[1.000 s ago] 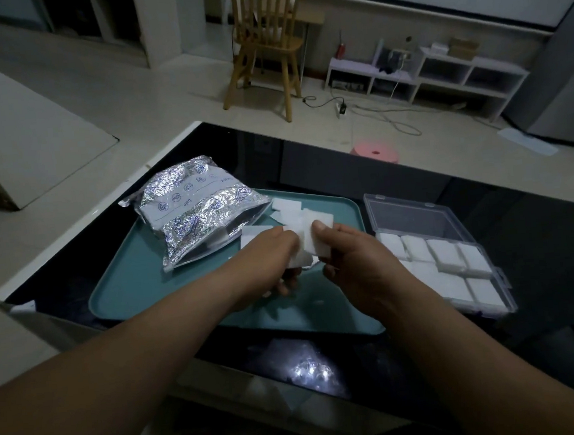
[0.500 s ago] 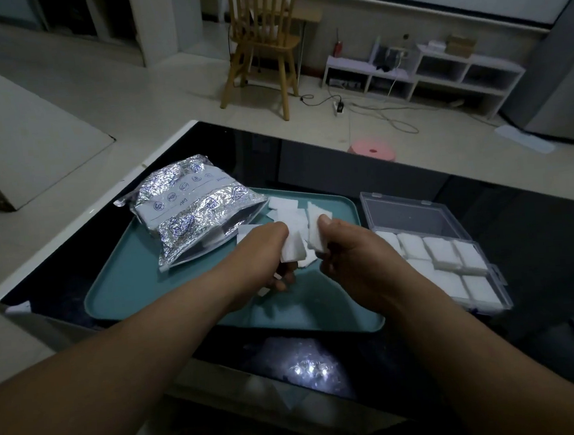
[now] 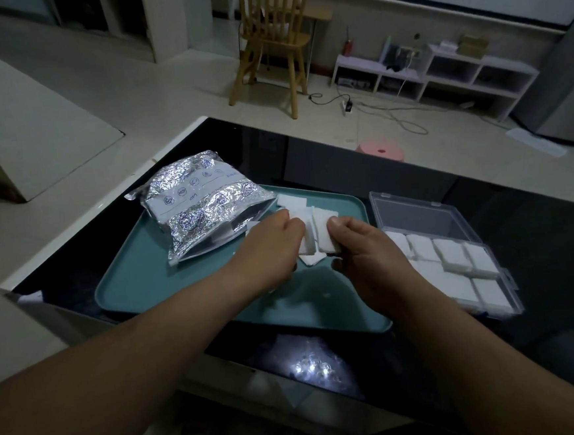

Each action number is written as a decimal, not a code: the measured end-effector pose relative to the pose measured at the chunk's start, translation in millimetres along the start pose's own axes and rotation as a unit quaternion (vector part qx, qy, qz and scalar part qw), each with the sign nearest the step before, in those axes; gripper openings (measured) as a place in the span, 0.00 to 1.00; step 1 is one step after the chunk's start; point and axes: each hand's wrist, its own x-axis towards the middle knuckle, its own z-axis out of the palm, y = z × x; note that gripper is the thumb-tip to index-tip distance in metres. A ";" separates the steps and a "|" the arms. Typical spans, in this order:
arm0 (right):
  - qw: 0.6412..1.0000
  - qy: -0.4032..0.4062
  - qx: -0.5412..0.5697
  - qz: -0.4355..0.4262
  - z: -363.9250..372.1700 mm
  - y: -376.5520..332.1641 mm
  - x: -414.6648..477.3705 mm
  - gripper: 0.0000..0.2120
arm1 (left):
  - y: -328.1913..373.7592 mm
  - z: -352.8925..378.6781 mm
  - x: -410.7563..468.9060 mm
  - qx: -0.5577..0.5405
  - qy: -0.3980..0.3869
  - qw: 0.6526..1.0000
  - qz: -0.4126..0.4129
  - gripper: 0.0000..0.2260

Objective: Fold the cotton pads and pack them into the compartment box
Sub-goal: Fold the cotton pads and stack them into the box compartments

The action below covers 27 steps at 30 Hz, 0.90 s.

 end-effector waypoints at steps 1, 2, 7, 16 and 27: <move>1.000 0.009 -0.024 -0.013 1.5 0.9 -0.4 0.07 | -0.3 1.5 -0.1 -0.010 -0.014 1.000 -0.002 0.15; 0.999 0.019 -0.042 -0.024 3.0 1.5 -0.8 0.07 | -0.3 3.1 -0.1 -0.030 -0.028 0.999 -0.007 0.15; 0.999 0.037 -0.011 0.001 7.6 0.2 -2.8 0.06 | -5.6 7.4 2.2 -0.108 -0.067 0.992 -0.020 0.15; 0.999 0.022 0.040 0.009 15.8 -0.3 -6.5 0.10 | -11.2 17.7 1.1 -0.123 -0.035 0.991 0.027 0.09; 0.998 0.042 0.018 0.041 9.6 0.4 -6.9 0.12 | -6.9 13.0 -0.1 -0.135 0.028 0.989 0.054 0.11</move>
